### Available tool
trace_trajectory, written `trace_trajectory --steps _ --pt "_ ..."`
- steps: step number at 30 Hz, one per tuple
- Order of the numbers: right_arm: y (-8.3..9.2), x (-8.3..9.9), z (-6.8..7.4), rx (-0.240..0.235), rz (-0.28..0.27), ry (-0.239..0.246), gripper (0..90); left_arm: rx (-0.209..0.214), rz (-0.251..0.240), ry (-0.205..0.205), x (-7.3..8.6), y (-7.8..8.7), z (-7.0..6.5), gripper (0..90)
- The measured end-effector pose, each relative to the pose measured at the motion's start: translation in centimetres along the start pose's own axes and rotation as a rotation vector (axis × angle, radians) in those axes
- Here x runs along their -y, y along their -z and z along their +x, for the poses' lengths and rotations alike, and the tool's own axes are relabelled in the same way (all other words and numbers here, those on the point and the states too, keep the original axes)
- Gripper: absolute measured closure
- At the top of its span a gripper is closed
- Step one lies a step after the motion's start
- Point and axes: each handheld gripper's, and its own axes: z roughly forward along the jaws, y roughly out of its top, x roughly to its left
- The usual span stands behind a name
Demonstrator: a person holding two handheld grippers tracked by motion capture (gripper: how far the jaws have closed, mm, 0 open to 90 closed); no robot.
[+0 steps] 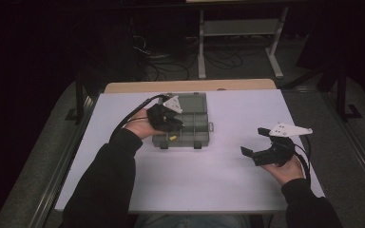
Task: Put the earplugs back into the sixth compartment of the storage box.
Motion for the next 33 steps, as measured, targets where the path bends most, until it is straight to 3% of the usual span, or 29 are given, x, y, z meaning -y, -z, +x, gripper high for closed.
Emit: trace_trajectory --steps 7,13,33 --pt "0.0 0.0 0.0 -0.004 0.004 -0.003 0.0 -0.039 0.010 0.065 2.0 -1.1 1.2 79.7" --pt "0.0 0.0 0.0 0.001 0.001 -0.003 0.0 -0.040 0.020 0.114 3.4 -2.2 1.9 79.7" --pt "0.0 0.0 0.0 -0.001 0.002 -0.001 0.0 -0.014 0.080 0.108 3.7 -4.4 1.4 78.0"
